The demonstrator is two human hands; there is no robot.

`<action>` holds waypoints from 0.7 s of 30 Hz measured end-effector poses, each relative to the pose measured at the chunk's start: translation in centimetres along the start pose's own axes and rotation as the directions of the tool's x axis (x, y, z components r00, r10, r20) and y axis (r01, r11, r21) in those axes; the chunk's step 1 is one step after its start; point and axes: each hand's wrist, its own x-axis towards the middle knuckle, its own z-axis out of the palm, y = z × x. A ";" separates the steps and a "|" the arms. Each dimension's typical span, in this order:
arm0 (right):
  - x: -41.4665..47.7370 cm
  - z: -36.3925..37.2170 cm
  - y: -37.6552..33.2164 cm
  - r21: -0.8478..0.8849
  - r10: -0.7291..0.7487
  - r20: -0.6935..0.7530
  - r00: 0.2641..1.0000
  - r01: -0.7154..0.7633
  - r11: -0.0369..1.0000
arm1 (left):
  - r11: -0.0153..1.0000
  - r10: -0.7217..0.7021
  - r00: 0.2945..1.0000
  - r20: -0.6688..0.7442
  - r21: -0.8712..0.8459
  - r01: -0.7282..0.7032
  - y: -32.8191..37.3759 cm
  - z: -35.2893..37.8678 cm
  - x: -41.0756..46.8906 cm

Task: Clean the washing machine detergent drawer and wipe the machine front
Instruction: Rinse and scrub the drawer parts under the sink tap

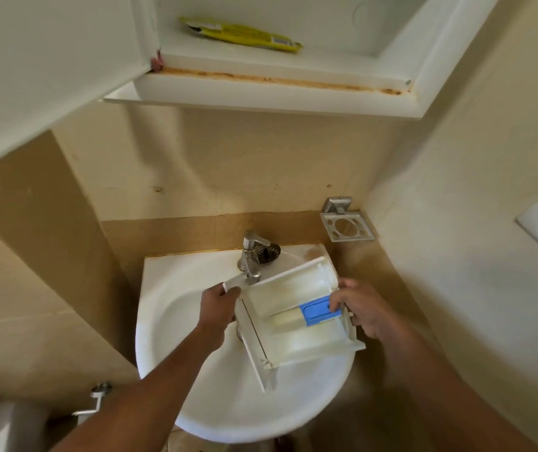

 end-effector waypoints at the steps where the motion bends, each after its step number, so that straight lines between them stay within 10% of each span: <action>1: 0.4 0.2 0.8 0.037 0.034 0.000 0.999 -0.034 0.999 | 0.994 0.064 0.998 -0.016 0.088 -0.062 0.0 0.3 -0.3; 8: 3.1 2.4 4.7 0.190 0.084 0.079 0.993 -0.097 0.977 | 0.813 0.382 0.923 -0.039 0.490 -0.316 -0.4 0.1 -3.3; 21: 10.0 7.0 5.3 0.134 0.248 0.148 0.957 -0.268 0.954 | 0.644 0.481 0.877 -0.024 0.687 -0.335 -3.2 2.8 -3.6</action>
